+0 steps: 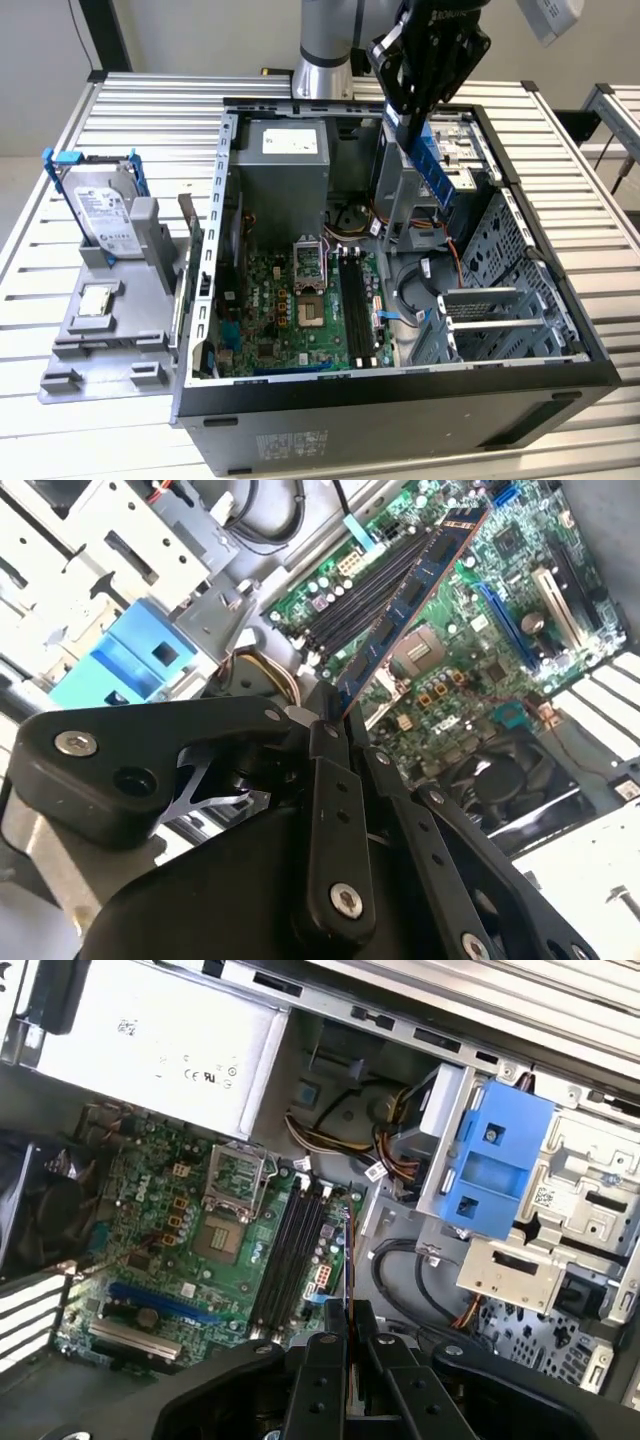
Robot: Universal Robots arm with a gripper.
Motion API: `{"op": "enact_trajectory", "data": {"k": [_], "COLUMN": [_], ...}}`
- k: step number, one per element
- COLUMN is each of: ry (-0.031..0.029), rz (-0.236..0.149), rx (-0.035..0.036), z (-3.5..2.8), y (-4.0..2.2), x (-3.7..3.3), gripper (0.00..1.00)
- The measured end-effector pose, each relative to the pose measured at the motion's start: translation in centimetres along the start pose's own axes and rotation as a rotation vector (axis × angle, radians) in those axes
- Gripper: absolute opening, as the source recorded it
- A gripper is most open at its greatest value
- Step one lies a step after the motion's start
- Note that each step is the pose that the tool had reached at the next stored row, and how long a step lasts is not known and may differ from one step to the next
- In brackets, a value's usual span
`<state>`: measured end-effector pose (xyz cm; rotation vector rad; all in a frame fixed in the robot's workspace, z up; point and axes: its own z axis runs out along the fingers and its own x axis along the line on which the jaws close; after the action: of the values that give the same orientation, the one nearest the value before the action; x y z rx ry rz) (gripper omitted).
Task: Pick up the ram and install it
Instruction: 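Insert the ram into the slot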
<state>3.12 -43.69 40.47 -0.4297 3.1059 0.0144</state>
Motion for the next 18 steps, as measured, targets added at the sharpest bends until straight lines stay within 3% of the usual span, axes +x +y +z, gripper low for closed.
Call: {"op": "enact_trajectory", "data": {"k": [18], "ry": [-0.0022], "rz": [0.258], "rx": [0.0018], "z": [0.07], "y": [-0.02], "x": [0.01], "gripper": [0.0]}}
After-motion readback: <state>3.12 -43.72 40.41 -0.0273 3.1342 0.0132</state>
